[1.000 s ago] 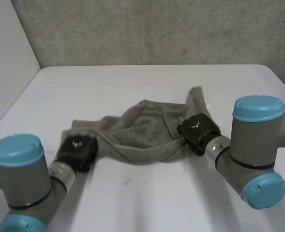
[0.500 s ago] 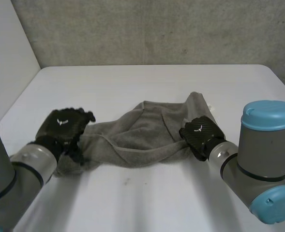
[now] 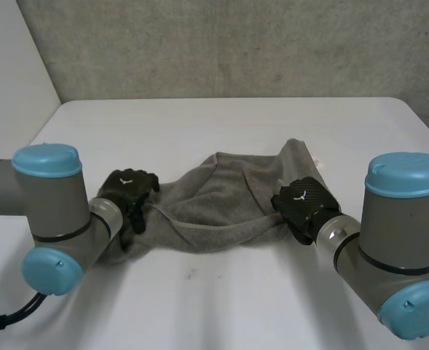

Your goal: Fold the laundry

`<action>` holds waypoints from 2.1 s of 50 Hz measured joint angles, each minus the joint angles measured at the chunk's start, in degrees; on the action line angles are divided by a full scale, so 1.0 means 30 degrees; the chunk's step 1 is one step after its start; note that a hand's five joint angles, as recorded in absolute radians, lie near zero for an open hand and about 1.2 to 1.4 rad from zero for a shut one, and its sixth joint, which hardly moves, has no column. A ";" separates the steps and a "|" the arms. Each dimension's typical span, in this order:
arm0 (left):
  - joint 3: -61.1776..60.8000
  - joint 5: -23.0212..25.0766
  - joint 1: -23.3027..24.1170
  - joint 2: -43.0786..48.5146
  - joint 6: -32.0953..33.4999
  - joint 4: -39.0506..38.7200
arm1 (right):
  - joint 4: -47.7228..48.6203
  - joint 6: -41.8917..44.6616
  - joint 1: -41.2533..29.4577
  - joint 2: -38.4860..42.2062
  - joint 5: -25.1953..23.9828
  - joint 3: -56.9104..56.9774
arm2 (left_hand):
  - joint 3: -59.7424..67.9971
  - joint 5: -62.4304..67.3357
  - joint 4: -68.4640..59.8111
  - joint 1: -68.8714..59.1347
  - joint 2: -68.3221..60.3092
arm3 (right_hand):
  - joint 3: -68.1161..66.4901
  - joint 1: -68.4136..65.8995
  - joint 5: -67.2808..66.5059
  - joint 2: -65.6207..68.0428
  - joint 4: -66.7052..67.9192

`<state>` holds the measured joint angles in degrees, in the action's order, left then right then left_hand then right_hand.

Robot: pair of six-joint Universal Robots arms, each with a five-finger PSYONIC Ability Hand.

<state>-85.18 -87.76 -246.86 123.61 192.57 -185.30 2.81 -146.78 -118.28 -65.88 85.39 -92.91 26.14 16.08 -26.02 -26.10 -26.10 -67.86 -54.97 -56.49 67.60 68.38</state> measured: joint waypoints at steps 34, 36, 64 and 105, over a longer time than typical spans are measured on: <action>1.1716 0.0196 -0.0437 0.0940 0.4576 -0.3300 | 0.4663 0.3329 -0.0224 0.2090 0.1660 1.2050 | 1.4414 1.4112 -1.4544 -1.3353 -1.4478 | -0.0061 0.0000 -0.0006 0.0031 0.0029; 1.3046 -0.0986 -0.0412 0.0540 0.4134 -0.5737 | 1.0136 0.3488 -0.0259 0.2046 0.2397 1.2893 | 1.4478 1.4202 -1.4562 -1.3450 -1.4480 | -0.0084 0.0000 -0.0006 0.0032 0.0040; -0.6006 0.0081 -0.0432 -0.1309 0.5708 -0.8160 | 0.2320 0.3678 -0.0203 0.2480 -0.1694 0.1991 | 1.4194 1.4190 -1.4223 -1.3547 -1.4209 | -0.0085 -0.0215 -0.0116 0.0092 0.0041; -0.6644 0.6667 -0.7014 -0.4522 0.4400 -0.1465 | 0.2000 0.2179 0.0903 -0.0527 -0.1627 -0.1136 | 0.0552 0.0575 -0.0574 -0.0502 -0.0566 | -0.0085 -0.0215 -0.0143 0.0092 0.0041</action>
<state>-105.11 -67.75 -267.91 110.05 205.77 -189.70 8.81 -140.24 -115.57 -67.46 80.51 -96.32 27.80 17.81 -27.75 -27.60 -27.80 -68.12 -55.61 -56.92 67.87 68.50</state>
